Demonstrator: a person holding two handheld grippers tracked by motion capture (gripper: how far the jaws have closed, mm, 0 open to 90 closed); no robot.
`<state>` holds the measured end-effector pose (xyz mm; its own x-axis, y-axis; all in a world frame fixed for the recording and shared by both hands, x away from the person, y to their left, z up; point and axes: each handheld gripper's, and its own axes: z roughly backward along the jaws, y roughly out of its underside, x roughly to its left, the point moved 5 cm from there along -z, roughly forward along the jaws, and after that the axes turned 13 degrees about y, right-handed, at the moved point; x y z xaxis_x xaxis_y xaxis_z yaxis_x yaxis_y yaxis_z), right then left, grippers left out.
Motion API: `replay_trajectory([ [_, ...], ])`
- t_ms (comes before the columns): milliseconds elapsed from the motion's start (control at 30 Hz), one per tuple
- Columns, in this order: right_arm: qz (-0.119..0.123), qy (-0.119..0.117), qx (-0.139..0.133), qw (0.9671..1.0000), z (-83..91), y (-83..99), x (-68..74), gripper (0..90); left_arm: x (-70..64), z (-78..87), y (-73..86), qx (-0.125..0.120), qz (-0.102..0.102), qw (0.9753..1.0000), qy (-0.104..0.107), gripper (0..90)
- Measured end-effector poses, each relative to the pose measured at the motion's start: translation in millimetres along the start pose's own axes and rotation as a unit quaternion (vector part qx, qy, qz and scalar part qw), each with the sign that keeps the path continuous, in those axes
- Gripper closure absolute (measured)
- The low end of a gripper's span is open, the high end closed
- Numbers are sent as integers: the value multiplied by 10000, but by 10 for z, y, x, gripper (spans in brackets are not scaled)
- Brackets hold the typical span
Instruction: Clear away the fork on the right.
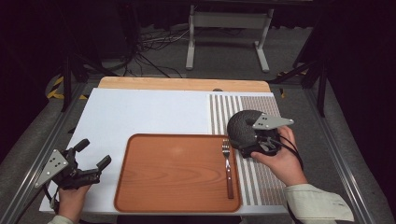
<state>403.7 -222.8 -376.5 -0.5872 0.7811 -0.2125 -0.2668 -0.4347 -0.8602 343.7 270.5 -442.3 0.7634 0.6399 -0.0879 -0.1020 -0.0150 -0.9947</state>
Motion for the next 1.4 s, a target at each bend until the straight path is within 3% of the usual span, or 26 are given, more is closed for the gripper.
replay_trajectory([
  [200,-291,-27,-405,9988,181,90,-68,33,-2,-6,0,0,4,10000,6,2],
  [467,-359,28,-882,9954,380,263,-170,23,-1,-2,0,2,1,10000,-9,2],
  [667,-256,125,-1053,9940,470,412,-243,22,-1,-2,1,2,5,10000,-1,2],
  [1400,-613,551,-1269,9885,578,1027,-448,19,-18,0,8,-18,-34,10000,-9,2],
])
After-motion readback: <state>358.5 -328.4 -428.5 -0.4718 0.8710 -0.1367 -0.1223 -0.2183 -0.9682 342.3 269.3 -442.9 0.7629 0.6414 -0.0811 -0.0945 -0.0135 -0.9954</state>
